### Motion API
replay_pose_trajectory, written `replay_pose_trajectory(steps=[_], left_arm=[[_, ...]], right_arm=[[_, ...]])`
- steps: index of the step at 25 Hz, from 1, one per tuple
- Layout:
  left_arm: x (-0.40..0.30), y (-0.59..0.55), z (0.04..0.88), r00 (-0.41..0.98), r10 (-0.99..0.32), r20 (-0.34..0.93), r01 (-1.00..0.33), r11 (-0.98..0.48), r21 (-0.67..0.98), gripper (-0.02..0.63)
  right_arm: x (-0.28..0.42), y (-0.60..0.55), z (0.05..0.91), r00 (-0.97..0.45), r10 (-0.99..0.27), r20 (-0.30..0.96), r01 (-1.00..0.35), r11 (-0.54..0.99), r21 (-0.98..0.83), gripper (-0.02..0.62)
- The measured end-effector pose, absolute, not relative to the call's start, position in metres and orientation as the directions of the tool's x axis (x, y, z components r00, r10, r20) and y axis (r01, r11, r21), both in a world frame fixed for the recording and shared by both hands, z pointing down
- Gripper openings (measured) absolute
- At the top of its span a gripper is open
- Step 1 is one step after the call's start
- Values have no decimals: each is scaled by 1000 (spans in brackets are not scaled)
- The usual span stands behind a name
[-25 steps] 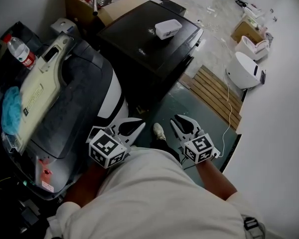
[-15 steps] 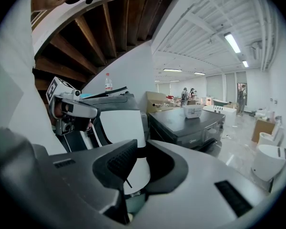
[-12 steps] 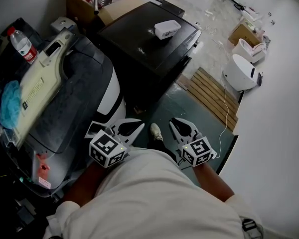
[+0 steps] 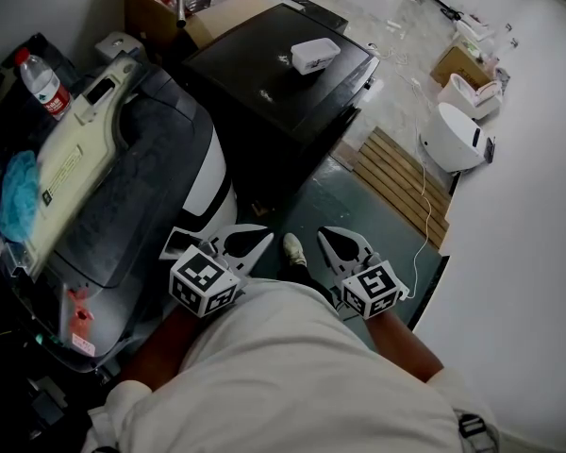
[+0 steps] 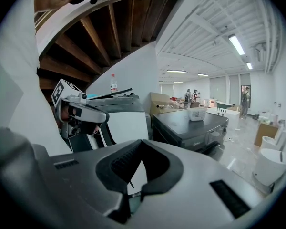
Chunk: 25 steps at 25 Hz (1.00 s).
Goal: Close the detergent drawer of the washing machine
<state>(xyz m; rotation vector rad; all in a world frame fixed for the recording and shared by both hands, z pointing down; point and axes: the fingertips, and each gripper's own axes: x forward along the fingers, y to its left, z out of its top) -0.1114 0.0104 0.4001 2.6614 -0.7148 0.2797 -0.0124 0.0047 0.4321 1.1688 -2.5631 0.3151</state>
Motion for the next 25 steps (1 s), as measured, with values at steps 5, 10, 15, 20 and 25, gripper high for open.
replay_pose_trajectory(steps=[5,10,15,20,25], left_arm=[[-110,11,402,853,-438,283,-512,-806,298,-3],[-108,11,403,856,-431,286,-507,-808,300,-3],[-109,9,405,855,-429,291,-508,-806,305,-3],[-108,7,407,857,-424,293,-504,-806,309,-3],[-108,3,408,857,-422,296,-504,-806,311,-3]], right_arm=[[-13,5,430,-623,-696,357,-761,645,-72,5],[-14,7,430,-629,-690,358,-756,650,-74,5],[-15,7,431,-629,-687,364,-754,653,-70,5],[-16,4,431,-631,-686,363,-750,658,-62,5],[-16,0,431,-633,-684,363,-748,660,-61,5]])
